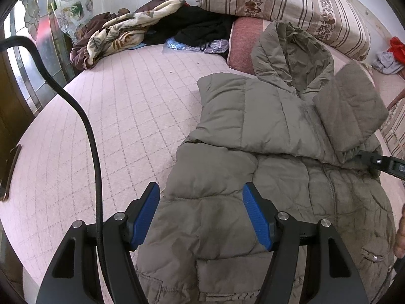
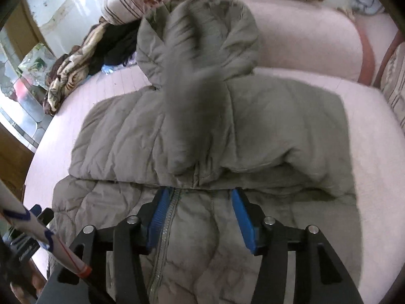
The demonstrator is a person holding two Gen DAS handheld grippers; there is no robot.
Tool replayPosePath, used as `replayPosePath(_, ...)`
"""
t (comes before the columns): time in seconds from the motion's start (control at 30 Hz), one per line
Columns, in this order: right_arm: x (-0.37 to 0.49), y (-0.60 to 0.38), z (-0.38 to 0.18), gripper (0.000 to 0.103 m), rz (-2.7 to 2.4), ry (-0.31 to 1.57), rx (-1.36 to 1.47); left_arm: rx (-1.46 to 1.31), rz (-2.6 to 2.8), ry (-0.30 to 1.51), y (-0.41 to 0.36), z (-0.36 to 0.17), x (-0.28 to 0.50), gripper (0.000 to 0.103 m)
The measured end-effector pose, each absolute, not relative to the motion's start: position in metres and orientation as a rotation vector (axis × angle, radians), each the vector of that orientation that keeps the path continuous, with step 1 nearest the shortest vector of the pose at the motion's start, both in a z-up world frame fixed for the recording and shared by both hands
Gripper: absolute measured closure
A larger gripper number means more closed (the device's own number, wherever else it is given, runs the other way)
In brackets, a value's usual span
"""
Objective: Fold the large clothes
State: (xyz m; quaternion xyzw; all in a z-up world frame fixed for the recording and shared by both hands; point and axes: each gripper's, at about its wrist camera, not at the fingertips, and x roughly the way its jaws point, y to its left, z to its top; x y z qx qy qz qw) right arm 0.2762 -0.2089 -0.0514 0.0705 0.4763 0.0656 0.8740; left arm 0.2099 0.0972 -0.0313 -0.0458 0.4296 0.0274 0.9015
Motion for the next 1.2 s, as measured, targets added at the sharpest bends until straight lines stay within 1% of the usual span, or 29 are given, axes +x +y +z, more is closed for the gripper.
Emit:
replayPosePath(0.07, 0.269, -0.214, -0.038, 0.043, 0.138, 0.972, 0.154, -0.098, 0.057, 0.886, 0.099, -0.030, 0.209, 0.036)
replayPosePath(0.13, 0.266, -0.215, -0.027, 0.038, 0.143, 0.949, 0.164, -0.109, 0.053, 0.888, 0.100, -0.029, 0.209, 0.036)
replayPosePath(0.27, 0.284, -0.206, -0.011, 0.037, 0.119, 0.927, 0.205, -0.122, 0.059, 0.884, 0.104, -0.029, 0.210, 0.036)
replayPosePath(0.5, 0.310, -0.172, -0.038, 0.037, 0.091, 0.983, 0.215, -0.151, 0.065, 0.880, 0.114, -0.024, 0.211, 0.036)
replayPosePath(0.57, 0.323, -0.165, -0.050, 0.043, 0.068, 1.006, 0.209, -0.165, 0.072, 0.877, 0.120, -0.023, 0.212, 0.036)
replayPosePath(0.6, 0.329, -0.163, -0.057, 0.048, 0.064, 1.027, 0.210, -0.175, 0.075, 0.878, 0.123, -0.022, 0.212, 0.036)
replayPosePath(0.63, 0.340, -0.159, -0.069, 0.056, 0.057, 1.069, 0.218, -0.180, 0.076, 0.880, 0.125, -0.022, 0.213, 0.036)
replayPosePath(0.7, 0.354, -0.154, -0.085, 0.060, 0.075, 1.124, 0.259, -0.188, 0.082, 0.885, 0.130, -0.023, 0.214, 0.036)
replayPosePath(0.8, 0.364, -0.135, -0.088, 0.060, 0.122, 1.130, 0.276, -0.190, 0.092, 0.885, 0.136, -0.024, 0.214, 0.036)
replayPosePath(0.97, 0.375, -0.087, -0.085, 0.060, 0.209, 1.131, 0.189, -0.207, 0.102, 0.898, 0.144, -0.026, 0.218, 0.036)
replayPosePath(1.2, 0.367, -0.080, -0.088, 0.060, 0.256, 1.141, 0.138, -0.217, 0.106, 0.892, 0.146, -0.024, 0.218, 0.036)
